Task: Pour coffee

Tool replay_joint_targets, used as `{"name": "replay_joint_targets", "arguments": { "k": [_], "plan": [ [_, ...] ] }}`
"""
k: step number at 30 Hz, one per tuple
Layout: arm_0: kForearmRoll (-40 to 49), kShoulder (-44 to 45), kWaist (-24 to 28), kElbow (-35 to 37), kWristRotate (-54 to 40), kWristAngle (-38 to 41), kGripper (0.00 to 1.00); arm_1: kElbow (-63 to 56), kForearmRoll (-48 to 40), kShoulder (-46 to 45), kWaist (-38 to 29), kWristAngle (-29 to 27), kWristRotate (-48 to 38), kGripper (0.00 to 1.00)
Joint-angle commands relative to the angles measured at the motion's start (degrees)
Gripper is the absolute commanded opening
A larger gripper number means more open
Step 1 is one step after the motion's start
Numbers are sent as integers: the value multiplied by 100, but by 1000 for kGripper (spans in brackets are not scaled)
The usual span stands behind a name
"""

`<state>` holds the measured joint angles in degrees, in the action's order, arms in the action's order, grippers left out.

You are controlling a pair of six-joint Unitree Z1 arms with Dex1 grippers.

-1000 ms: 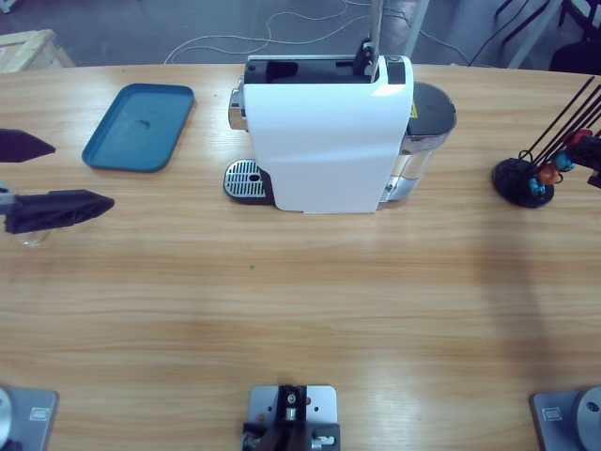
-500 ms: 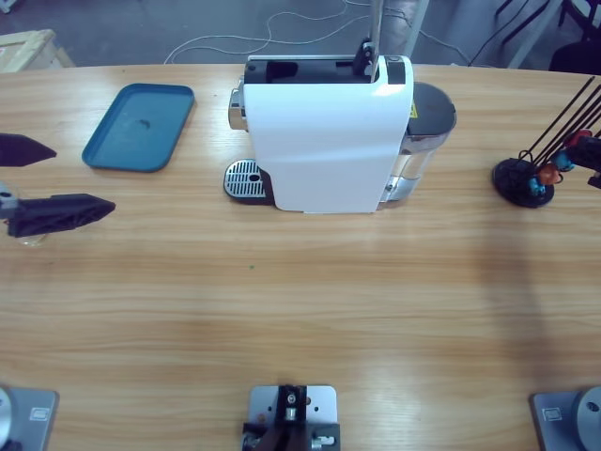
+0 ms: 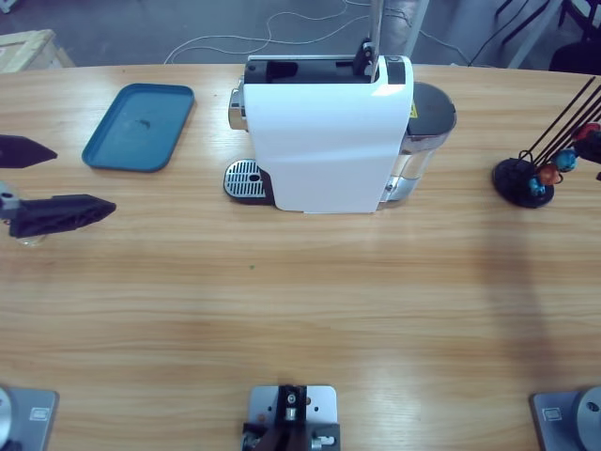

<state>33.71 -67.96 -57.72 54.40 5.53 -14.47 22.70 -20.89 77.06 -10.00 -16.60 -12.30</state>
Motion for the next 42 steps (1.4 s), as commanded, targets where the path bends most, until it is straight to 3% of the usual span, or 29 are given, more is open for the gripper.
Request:
{"name": "replay_joint_targets", "arguments": {
  "k": [1,12,17,21,25,31,38,42],
  "plan": [
    [-158,99,-47,-272,62,41,984,327,569,-576,107,-76,96,0],
    [-263,60,-47,-354,136,41,982,1592,2038,-1597,-58,-59,235,0],
    [-312,104,-47,-421,148,32,982,1736,2655,-1898,-1027,1311,1538,0],
    [-312,190,-47,-465,150,32,982,1916,3077,-1931,-2129,1819,2355,0],
    [-312,336,-47,-548,150,32,982,2468,3221,-1283,-3008,1885,2540,0],
    [-312,644,-47,-704,148,23,982,3689,3218,104,-3625,2175,2768,0],
    [-312,853,-47,-824,150,4,982,4816,3270,1380,-3887,3012,2969,0],
    [-314,879,-47,-899,150,-129,982,5394,3418,1888,-3887,3144,3072,0]
  ]
}}
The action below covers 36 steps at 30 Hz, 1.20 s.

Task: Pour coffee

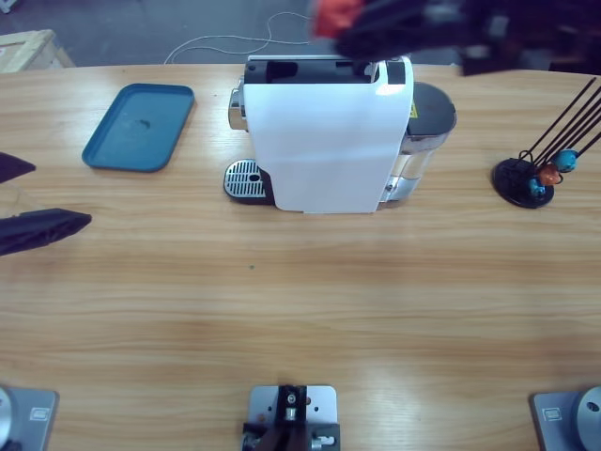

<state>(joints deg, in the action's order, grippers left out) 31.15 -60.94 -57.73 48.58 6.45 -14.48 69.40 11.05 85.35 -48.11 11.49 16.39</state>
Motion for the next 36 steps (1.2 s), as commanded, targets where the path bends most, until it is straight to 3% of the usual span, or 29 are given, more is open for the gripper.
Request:
{"name": "replay_joint_targets", "arguments": {
  "k": [1,7,16,36],
  "plan": [
    [-66,177,-45,-335,58,-136,982,840,263,1180,-75,348,236,0],
    [-109,179,-36,-370,58,-212,982,1364,425,1792,-12,267,403,0],
    [-431,137,174,-372,49,-214,985,1529,518,2089,652,234,595,0],
    [-505,83,174,-474,56,-196,983,1538,811,2402,698,276,857,0]
  ]
}}
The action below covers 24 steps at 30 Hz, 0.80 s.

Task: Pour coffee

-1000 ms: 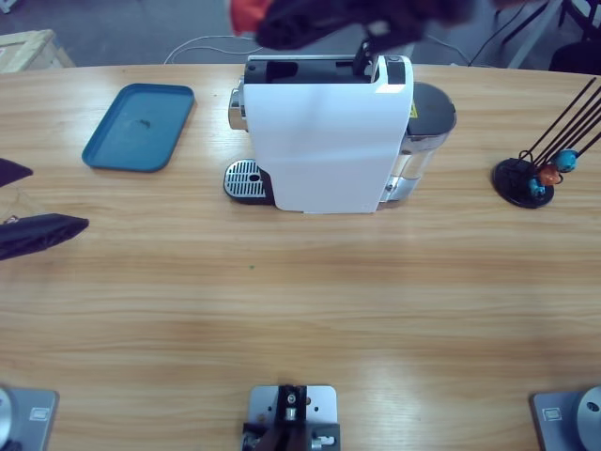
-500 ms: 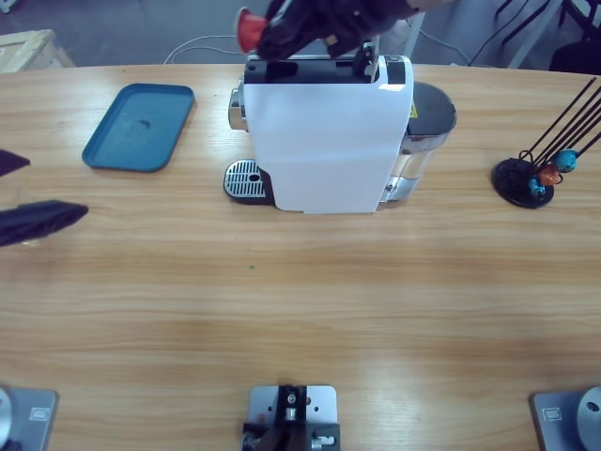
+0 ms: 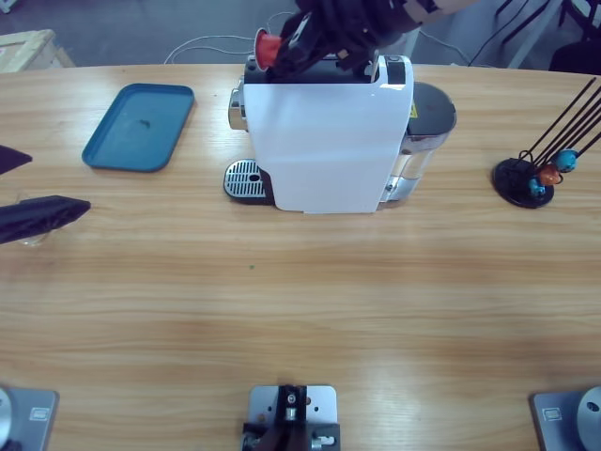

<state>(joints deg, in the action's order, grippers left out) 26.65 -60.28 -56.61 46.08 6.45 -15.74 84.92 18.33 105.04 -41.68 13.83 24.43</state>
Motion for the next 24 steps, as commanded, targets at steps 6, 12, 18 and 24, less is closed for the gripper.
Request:
{"name": "replay_joint_targets", "arguments": {
  "k": [6,12,18,24],
  "plan": [
    [-70,-9,62,-275,58,-70,984,-29,83,408,176,-7,62,0],
    [-72,-17,62,-293,49,-70,983,-6,74,421,281,-12,62,0],
    [-72,-17,62,-293,40,-59,984,-37,70,408,279,93,62,0],
    [-72,-19,62,-319,31,-43,985,-178,107,405,250,85,60,0]
  ]
}}
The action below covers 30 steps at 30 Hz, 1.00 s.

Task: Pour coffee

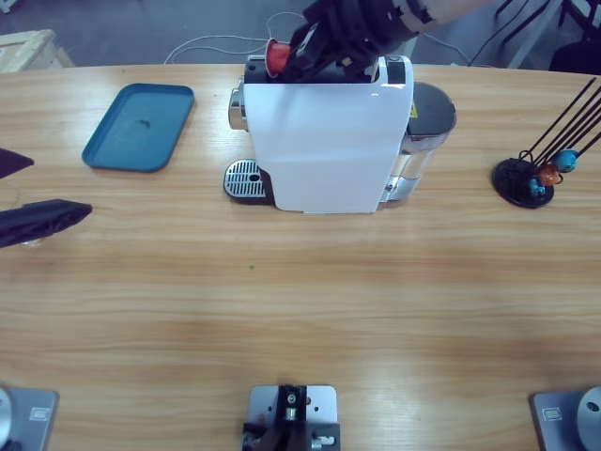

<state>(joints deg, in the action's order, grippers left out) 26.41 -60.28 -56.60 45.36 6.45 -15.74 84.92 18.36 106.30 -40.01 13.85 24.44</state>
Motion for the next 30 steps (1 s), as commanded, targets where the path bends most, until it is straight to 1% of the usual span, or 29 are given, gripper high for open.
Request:
{"name": "replay_joint_targets", "arguments": {
  "k": [1,21,22,23,24,25,26,27,28,29,30],
  "plan": [
    [-49,-15,62,-245,31,-43,987,-178,101,290,71,77,52,0],
    [-57,20,62,-326,52,-35,986,-152,98,374,9,126,-96,0],
    [-57,25,62,-333,49,-35,986,-144,98,378,6,125,-99,137],
    [-57,25,62,-343,54,-35,986,-130,98,385,-5,104,-119,516],
    [-57,25,62,-352,54,-35,986,-120,98,392,-19,91,-133,567],
    [-57,27,62,-361,58,-35,987,-116,98,392,-31,84,-142,588],
    [-57,27,62,-368,58,-35,985,-116,98,392,-56,51,-152,708],
    [-57,30,62,-372,58,-35,987,-109,96,392,-88,23,-166,783],
    [-57,34,62,-379,56,-40,986,-108,84,392,-107,3,-168,804],
    [-57,32,62,-379,56,-38,984,-108,80,388,-119,-23,-168,856],
    [-57,34,62,-379,58,-38,982,-108,80,381,-121,-46,-175,868]
  ]
}}
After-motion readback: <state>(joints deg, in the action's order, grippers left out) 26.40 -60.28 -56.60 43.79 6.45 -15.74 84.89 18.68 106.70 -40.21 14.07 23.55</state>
